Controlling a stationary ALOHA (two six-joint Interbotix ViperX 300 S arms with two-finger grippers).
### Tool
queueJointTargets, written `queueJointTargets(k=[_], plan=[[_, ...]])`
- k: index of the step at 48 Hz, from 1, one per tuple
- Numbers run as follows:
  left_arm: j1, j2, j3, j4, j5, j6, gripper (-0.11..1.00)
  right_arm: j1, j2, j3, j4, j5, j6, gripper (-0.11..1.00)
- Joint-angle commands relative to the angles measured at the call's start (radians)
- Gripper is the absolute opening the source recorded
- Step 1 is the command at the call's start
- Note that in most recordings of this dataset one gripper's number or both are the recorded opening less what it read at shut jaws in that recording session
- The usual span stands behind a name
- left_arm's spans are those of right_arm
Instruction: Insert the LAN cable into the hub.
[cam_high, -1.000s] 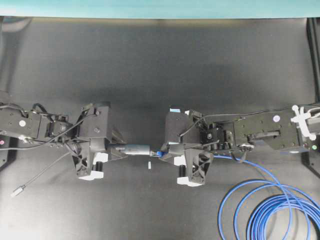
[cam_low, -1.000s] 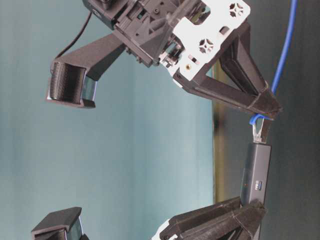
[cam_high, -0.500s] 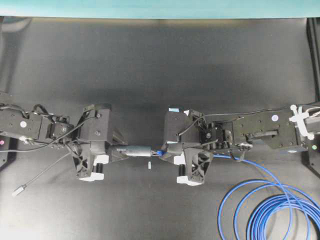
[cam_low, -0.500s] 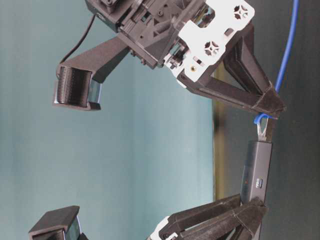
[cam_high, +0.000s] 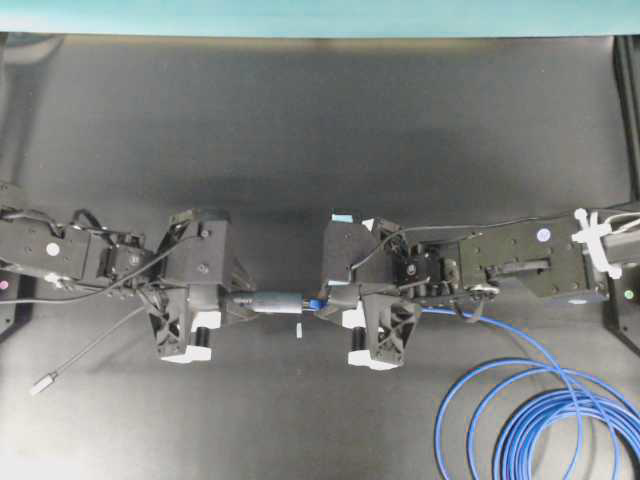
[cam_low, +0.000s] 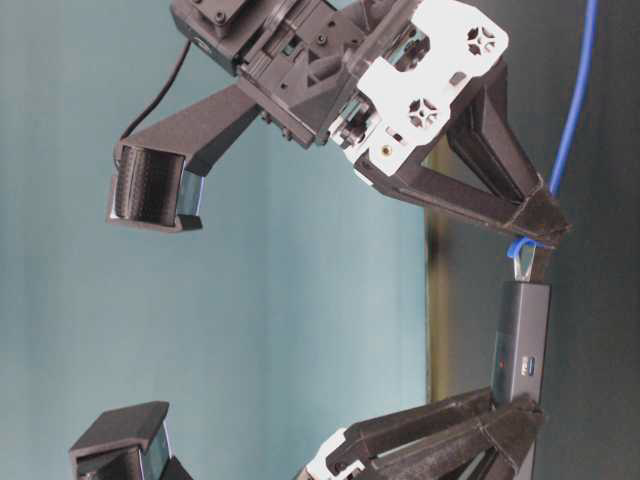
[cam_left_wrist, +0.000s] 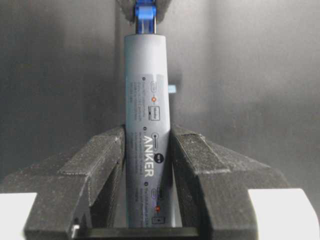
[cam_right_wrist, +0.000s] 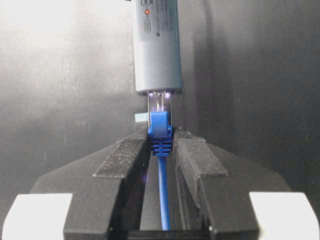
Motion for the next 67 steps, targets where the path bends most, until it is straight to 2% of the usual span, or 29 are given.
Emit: queueJointTargets(k=[1,18,48,67], plan=[[-0.002,-0.002,-0.028,0.005,-0.008,0.008,0.28,-0.002,0.003,-0.026,0.000,-0.002,0.005,0.13],[0.005,0.028,-0.071,0.005,-0.009,0.029,0.28,0.002,0.035,-0.071,-0.002,0.021,0.000,0.13],[0.011,0.067,-0.084,0.005,-0.075,0.025,0.28,-0.006,0.048,-0.103,-0.002,-0.060,0.000,0.13],[0.012,0.032,-0.025,0.005,-0.051,0.017,0.28,-0.005,0.025,-0.052,0.000,-0.012,0.008,0.13]])
